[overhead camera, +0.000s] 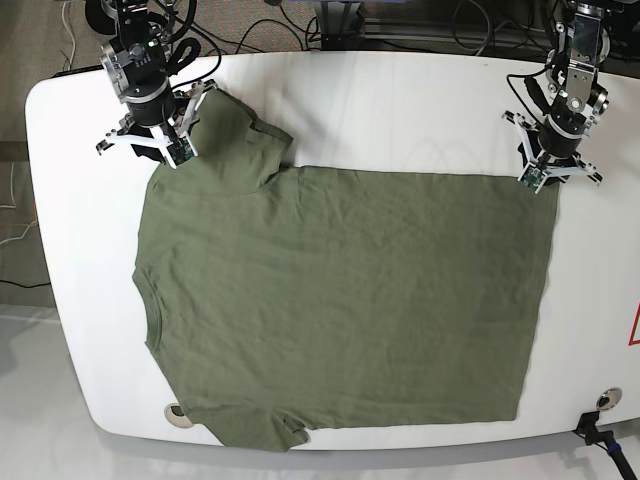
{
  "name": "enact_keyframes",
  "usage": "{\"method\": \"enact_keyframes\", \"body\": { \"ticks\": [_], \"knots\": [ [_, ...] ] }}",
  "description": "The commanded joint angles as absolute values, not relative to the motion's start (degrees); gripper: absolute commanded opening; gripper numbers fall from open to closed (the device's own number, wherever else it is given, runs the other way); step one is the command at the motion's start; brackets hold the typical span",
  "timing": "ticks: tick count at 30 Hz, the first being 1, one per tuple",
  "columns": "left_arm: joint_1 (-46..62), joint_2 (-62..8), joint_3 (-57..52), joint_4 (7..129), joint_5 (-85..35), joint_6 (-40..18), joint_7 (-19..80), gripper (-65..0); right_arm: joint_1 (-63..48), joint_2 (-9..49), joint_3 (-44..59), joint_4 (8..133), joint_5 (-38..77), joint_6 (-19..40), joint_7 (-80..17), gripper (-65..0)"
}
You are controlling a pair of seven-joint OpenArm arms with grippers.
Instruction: Fold the T-shirt properly
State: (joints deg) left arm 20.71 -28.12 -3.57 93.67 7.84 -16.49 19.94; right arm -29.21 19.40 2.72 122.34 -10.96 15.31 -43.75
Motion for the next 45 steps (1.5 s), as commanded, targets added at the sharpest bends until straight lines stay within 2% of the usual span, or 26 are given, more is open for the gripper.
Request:
{"method": "enact_keyframes", "body": {
  "ticks": [1,5,8,10,16,19,24,25,34,35,37,45],
  "knots": [
    [20.0,-29.0,-4.4,93.6,7.4,-15.9,16.7,-48.3,-29.0,20.8,2.9,123.5,-11.0,16.3,-43.1,-47.4],
    [20.1,-28.7,-4.9,93.0,6.9,-16.0,14.4,-36.6,-28.6,21.9,2.9,123.3,-10.7,18.1,-43.8,-47.6],
    [20.3,-28.7,-5.0,93.3,6.6,-15.8,14.6,-24.1,-28.3,22.1,2.8,123.1,-10.5,19.4,-44.0,-47.6],
    [20.5,-28.6,-5.1,93.3,6.6,-15.7,15.4,-19.9,-28.5,22.0,2.8,123.1,-10.2,20.4,-44.1,-47.7],
    [21.1,-28.0,-5.4,93.7,6.9,-15.6,18.7,-25.9,-28.6,22.1,2.5,122.9,-10.0,21.8,-44.5,-47.6],
    [21.3,-27.5,-5.6,94.8,8.2,-16.7,20.7,-31.4,-28.7,22.1,2.6,122.9,-10.1,22.1,-44.2,-47.7],
    [22.2,-27.4,-5.7,94.9,8.4,-22.8,22.9,-51.2,-28.9,22.0,2.5,121.9,-9.8,23.6,-44.1,-47.6],
    [22.4,-27.0,-5.6,94.7,9.1,-22.7,23.4,-46.9,-28.6,22.2,2.6,122.5,-10.0,22.6,-44.8,-47.1],
    [21.9,-28.5,-5.1,94.5,12.0,-22.9,23.2,-46.8,-28.6,24.0,2.4,121.7,-10.3,22.4,-44.6,-47.1],
    [22.4,-25.1,-5.4,93.2,10.9,-23.1,22.9,-46.9,-28.3,21.2,1.9,116.4,-9.7,23.3,-44.7,-46.5],
    [22.3,-25.1,-5.6,93.2,10.9,-23.1,22.9,-46.9,-28.3,20.1,2.1,115.6,-10.2,23.5,-44.6,-46.4],
    [22.3,-25.1,-5.7,93.4,10.9,-23.1,22.9,-46.9,-28.3,19.5,2.0,115.6,-10.2,23.5,-44.6,-46.4]
  ]
}}
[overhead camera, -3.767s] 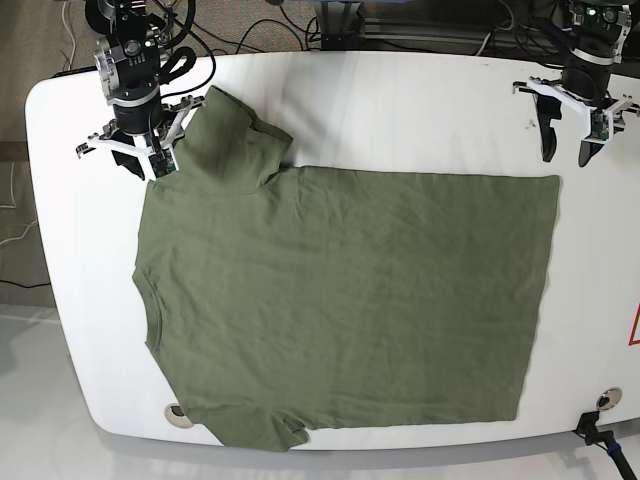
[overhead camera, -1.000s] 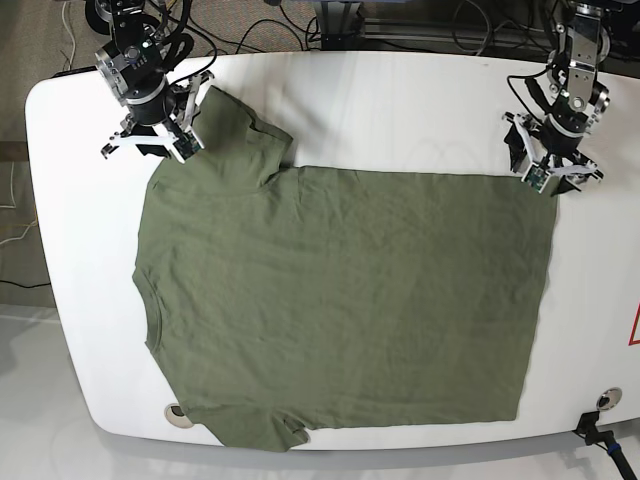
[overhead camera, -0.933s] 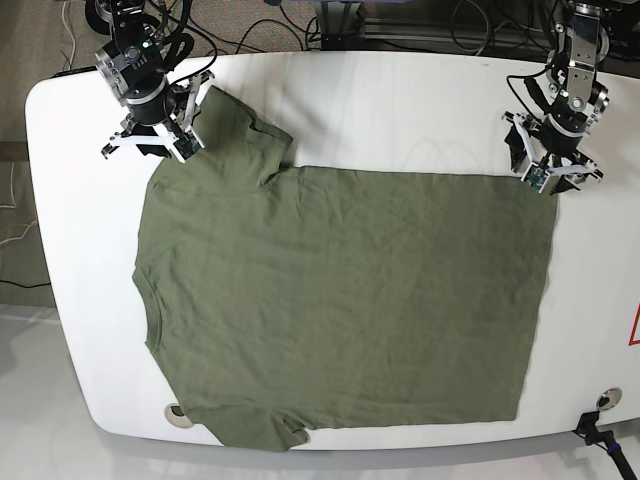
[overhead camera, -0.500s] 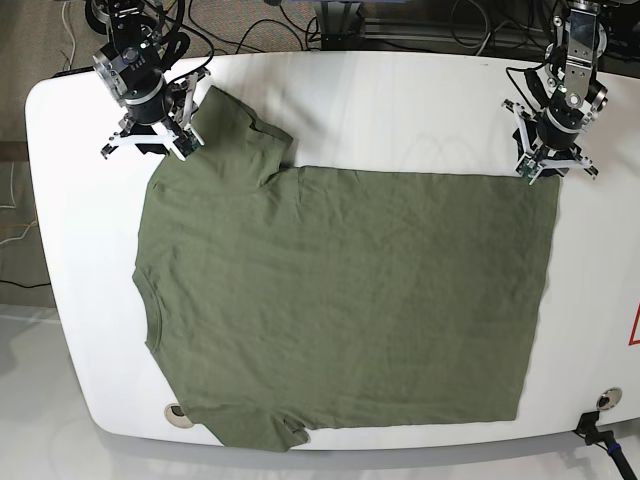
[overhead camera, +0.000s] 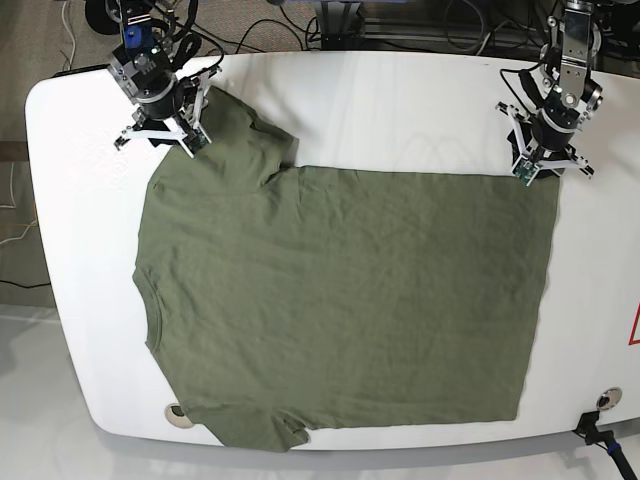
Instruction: Fold the T-shirt properly
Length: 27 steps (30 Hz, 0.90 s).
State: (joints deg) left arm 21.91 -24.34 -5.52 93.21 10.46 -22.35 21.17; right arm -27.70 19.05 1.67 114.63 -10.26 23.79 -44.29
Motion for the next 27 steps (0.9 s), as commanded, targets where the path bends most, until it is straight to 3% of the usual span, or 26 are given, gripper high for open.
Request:
{"method": "enact_keyframes", "body": {
  "ticks": [1,12,18,27],
  "knots": [
    [22.3,-25.1,-5.7,93.5,10.9,-23.1,22.9,-46.9,-28.3,19.5,2.0,115.6,-10.2,23.5,-44.6,-46.4],
    [22.6,-25.1,-11.6,96.4,10.9,-23.3,22.8,-46.8,-28.3,19.2,2.2,115.6,-9.8,23.5,-44.5,-46.4],
    [22.7,-25.1,-13.6,96.4,10.7,-23.6,22.8,-46.8,-27.6,16.0,2.3,115.6,-9.7,23.5,-43.6,-46.4],
    [19.1,-17.0,-27.8,96.0,10.8,-37.9,22.7,-46.6,-27.3,11.3,4.5,115.6,-9.6,24.5,-42.5,-46.4]
  ]
}}
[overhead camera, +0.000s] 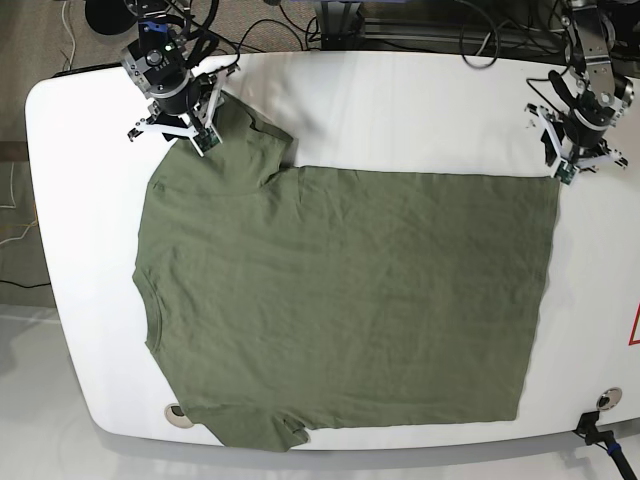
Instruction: Fold the T-shirt properly
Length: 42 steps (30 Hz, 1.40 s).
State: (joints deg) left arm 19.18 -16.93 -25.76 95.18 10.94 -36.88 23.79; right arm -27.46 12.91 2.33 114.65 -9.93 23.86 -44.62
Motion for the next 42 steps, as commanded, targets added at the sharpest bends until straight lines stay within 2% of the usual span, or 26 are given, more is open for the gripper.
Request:
{"method": "enact_keyframes", "body": {
  "ticks": [1,8,13,20,28,31,42],
  "knots": [
    [18.5,-16.0,-29.5,96.0,10.8,-39.5,22.7,-46.6,-26.9,10.0,6.3,115.6,-9.6,26.2,-42.0,-46.4],
    [16.9,-12.9,-33.9,94.6,10.2,-40.0,22.7,-46.6,-23.7,0.0,21.3,115.5,-9.6,40.0,-42.1,-46.4],
    [16.9,-12.9,-37.6,92.4,-0.2,-40.0,22.8,-46.6,-22.8,-4.4,30.3,115.4,-3.7,40.0,-42.2,-46.4],
    [17.0,-12.9,-40.9,88.4,-10.2,-40.0,22.8,-46.6,-23.1,-4.1,39.2,111.9,13.8,40.0,-48.4,-46.4],
    [17.0,-13.0,-41.6,86.3,-20.4,-40.0,23.0,-46.6,-23.3,-4.1,41.5,106.2,25.6,40.0,-50.6,-46.4],
    [16.9,-13.1,-41.7,86.3,-24.5,-40.0,26.3,-46.6,-23.3,-4.1,42.0,103.7,29.1,40.0,-50.7,-46.4],
    [16.8,-13.2,-42.3,86.3,-28.1,-40.0,27.8,-46.6,-23.3,-4.2,41.5,96.0,33.4,40.0,-50.7,-46.4]
  ]
}}
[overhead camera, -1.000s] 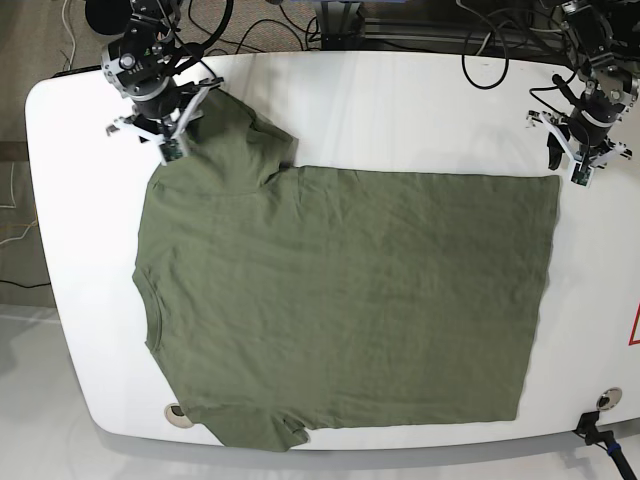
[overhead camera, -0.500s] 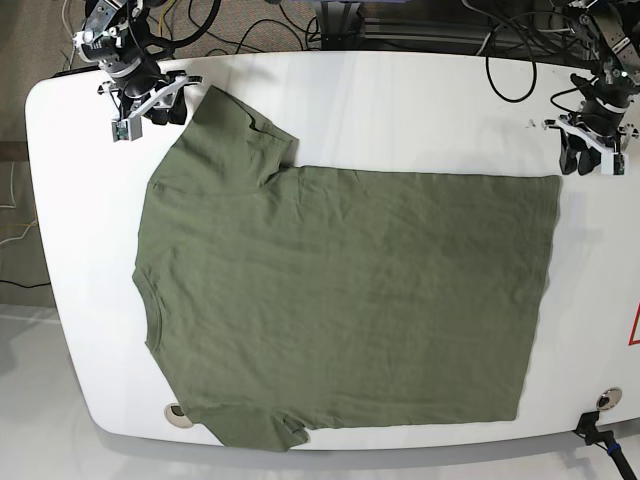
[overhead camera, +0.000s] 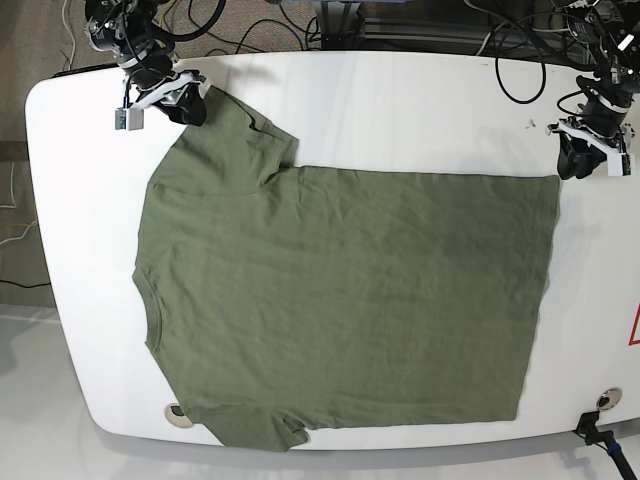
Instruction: Fold the T-shirt properly
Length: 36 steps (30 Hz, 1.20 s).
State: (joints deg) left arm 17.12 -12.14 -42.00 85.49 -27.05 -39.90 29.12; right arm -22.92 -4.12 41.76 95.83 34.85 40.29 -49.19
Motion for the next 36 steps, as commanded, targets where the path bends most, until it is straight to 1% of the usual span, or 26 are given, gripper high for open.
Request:
{"method": "enact_keyframes", "body": {
  "ticks": [1,4,13,19,28,29,30,32,33,36],
  "knots": [
    [16.8,-13.2,-42.3,86.3,-28.1,-40.0,27.8,-46.6,-23.3,-4.3,40.8,96.0,33.4,40.0,-50.7,-46.4],
    [16.8,-13.3,-42.3,86.3,-28.0,-40.0,27.8,-46.6,-23.1,-4.3,38.6,95.7,33.4,40.0,-50.7,-46.4],
    [16.3,-13.3,-42.2,86.2,-27.9,-40.0,27.8,-46.6,-20.7,-4.4,37.0,95.4,33.3,40.0,-50.7,-46.4],
    [16.2,-13.3,-42.0,86.2,-27.9,-40.0,27.8,-46.6,-18.2,-4.0,36.9,88.4,33.2,40.0,-50.7,-46.5],
    [16.1,-13.3,-42.0,86.2,-24.5,-40.0,27.8,-46.6,-17.5,-3.0,36.9,88.1,33.0,40.0,-50.7,-47.1],
    [16.1,-13.3,-42.0,86.2,-24.5,-40.0,27.8,-46.6,-17.5,-2.6,36.9,88.1,33.0,40.0,-50.7,-48.5],
    [16.1,-13.3,-42.0,86.2,-24.5,-40.0,27.8,-46.6,-17.5,-2.3,36.9,88.1,33.0,40.0,-50.7,-51.7],
    [16.1,-13.3,-42.0,86.2,-24.5,-40.0,27.8,-46.6,-17.5,-2.1,36.9,88.1,33.0,40.0,-50.7,-62.2],
    [16.1,-13.3,-42.0,86.2,-24.5,-40.0,27.8,-46.6,-17.5,-2.1,36.9,88.1,33.1,40.0,-50.7,-65.0],
    [16.1,-13.3,-42.0,86.2,-24.5,-40.0,27.8,-46.6,-17.5,-2.0,36.9,88.1,33.0,40.0,-50.7,-65.0]
  ]
}}
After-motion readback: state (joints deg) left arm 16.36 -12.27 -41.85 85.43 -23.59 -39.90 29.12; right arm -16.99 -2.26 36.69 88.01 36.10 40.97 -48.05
